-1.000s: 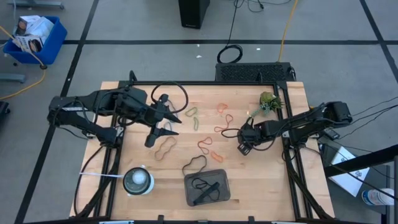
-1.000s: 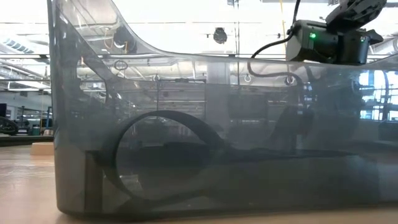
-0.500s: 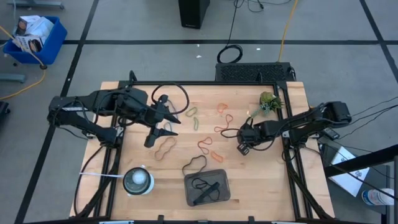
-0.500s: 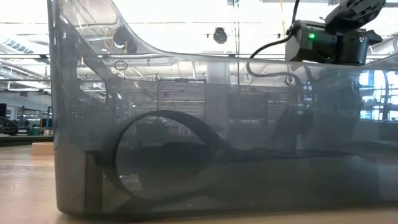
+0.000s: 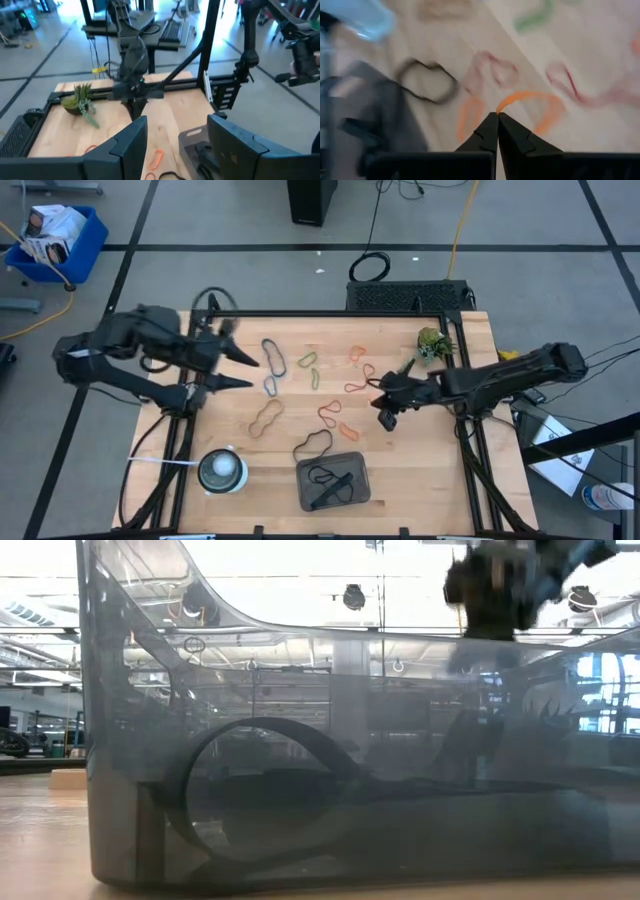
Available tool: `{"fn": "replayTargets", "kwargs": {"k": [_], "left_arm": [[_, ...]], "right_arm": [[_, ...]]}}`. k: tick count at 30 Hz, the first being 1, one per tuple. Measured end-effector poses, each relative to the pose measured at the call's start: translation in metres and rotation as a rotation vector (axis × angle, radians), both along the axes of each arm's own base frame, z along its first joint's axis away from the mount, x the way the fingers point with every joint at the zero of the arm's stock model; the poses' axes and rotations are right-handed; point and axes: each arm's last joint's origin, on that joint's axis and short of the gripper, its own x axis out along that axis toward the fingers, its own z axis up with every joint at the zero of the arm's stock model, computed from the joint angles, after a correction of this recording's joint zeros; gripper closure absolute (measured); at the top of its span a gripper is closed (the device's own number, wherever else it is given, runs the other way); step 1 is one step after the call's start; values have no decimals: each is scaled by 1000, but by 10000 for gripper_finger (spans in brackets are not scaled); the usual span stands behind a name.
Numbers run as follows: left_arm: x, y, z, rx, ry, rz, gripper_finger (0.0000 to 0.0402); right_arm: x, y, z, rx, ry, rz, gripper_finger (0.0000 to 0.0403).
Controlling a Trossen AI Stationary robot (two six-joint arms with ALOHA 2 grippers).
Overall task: Pick and place rubber bands into bin
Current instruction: Put the middle orange rubber band into the bin
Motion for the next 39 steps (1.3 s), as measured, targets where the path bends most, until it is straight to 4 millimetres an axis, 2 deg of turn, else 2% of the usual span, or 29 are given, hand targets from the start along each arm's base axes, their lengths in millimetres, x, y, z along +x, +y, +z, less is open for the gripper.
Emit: {"fn": "replayTargets", "kwargs": {"k": [6,10,13,18,23,31,39], "left_arm": [[-30,3,-23,-45,-66,62,190],[-46,5,-47,-85,-135,88,190],[-55,6,-67,-137,-171,95,190],[-59,7,-100,-181,-173,140,190],[-57,10,-118,-182,-172,244,190],[-50,10,-125,-222,-174,268,190],[-50,10,-126,-235,-167,271,190]], "right_arm": [[22,28,78,-118,-213,191,402],[38,54,108,-151,-261,303,403],[49,79,111,-187,-249,405,403],[61,117,88,-150,-132,547,403],[71,137,48,-91,57,562,403],[90,154,-12,-130,242,571,403],[98,156,-38,-134,321,550,403]]}}
